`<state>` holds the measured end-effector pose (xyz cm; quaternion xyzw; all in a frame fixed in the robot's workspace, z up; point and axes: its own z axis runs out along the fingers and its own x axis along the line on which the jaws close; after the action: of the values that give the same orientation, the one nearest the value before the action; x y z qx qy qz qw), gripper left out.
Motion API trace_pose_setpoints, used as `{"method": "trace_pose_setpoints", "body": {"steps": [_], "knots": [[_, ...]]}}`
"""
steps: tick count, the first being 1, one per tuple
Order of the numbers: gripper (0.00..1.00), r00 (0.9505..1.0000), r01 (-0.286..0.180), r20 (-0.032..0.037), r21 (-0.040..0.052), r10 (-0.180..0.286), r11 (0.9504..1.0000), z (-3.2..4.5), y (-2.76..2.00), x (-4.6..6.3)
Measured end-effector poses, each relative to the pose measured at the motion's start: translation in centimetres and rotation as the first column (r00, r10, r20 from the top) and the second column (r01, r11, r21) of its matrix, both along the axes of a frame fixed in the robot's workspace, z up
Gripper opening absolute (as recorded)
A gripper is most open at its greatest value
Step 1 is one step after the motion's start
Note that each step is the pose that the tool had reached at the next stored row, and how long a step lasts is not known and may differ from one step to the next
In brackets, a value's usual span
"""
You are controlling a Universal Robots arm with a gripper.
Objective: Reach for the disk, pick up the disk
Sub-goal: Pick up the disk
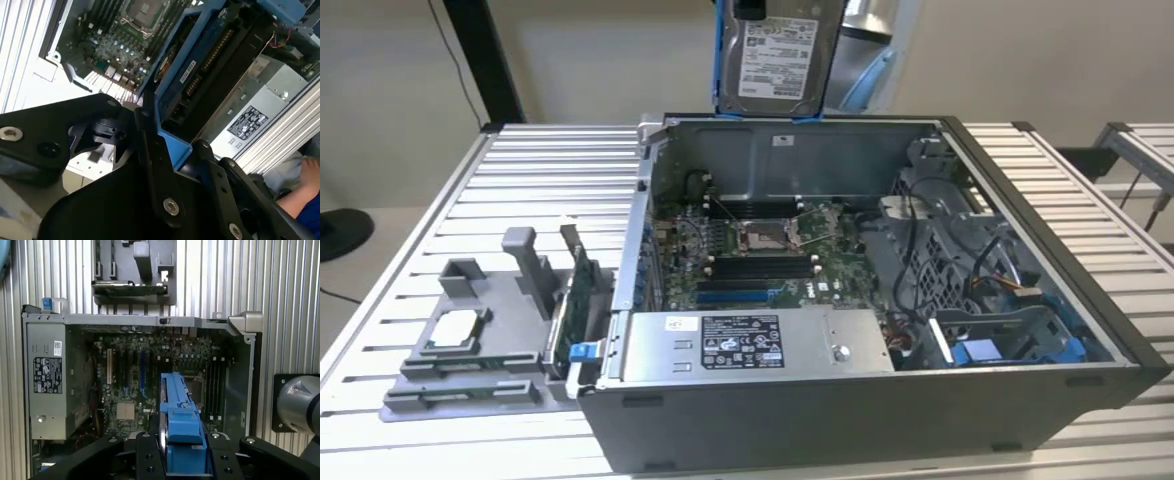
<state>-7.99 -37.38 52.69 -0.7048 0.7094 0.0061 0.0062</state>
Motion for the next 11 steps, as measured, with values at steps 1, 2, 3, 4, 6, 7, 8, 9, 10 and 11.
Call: {"method": "trace_pose_setpoints", "body": {"steps": [1, 2, 3, 4, 6, 7, 8, 9, 10, 11], "knots": [[0.00, 1.0000, 0.000, -0.0006, 0.0000, 0.000, 1.0000, 0.00, 0.00, 0.5], [0.00, 1.0000, 0.000, -0.0011, 0.0000, 0.000, 1.0000, 0.00, 0.00, 0.9], [0.00, 1.0000, 0.000, -0.0017, 0.0000, 0.000, 1.0000, 0.00, 0.00, 1.4], [0.00, 1.0000, 0.000, -0.0022, 0.0000, 0.000, 1.0000, 0.00, 0.00, 1.8], [0.00, 1.0000, 0.000, -0.0031, 0.0001, 0.000, 1.0000, 0.00, 0.00, 2.7], [0.00, 1.0000, 0.000, -0.0035, 0.0001, 0.000, 1.0000, 0.00, 0.00, 3.1], [0.00, 1.0000, 0.000, -0.0040, 0.0000, 0.000, 1.0000, 0.00, -0.01, 3.6], [0.00, 1.0000, 0.000, -0.0045, 0.0000, 0.000, 1.0000, 0.00, -0.01, 4.0], [0.00, 1.0000, 0.000, -0.0049, 0.0000, 0.000, 1.0000, 0.00, -0.01, 4.4], [0.00, 1.0000, 0.000, -0.0054, 0.0000, 0.000, 1.0000, 0.00, -0.03, 4.9]]}}
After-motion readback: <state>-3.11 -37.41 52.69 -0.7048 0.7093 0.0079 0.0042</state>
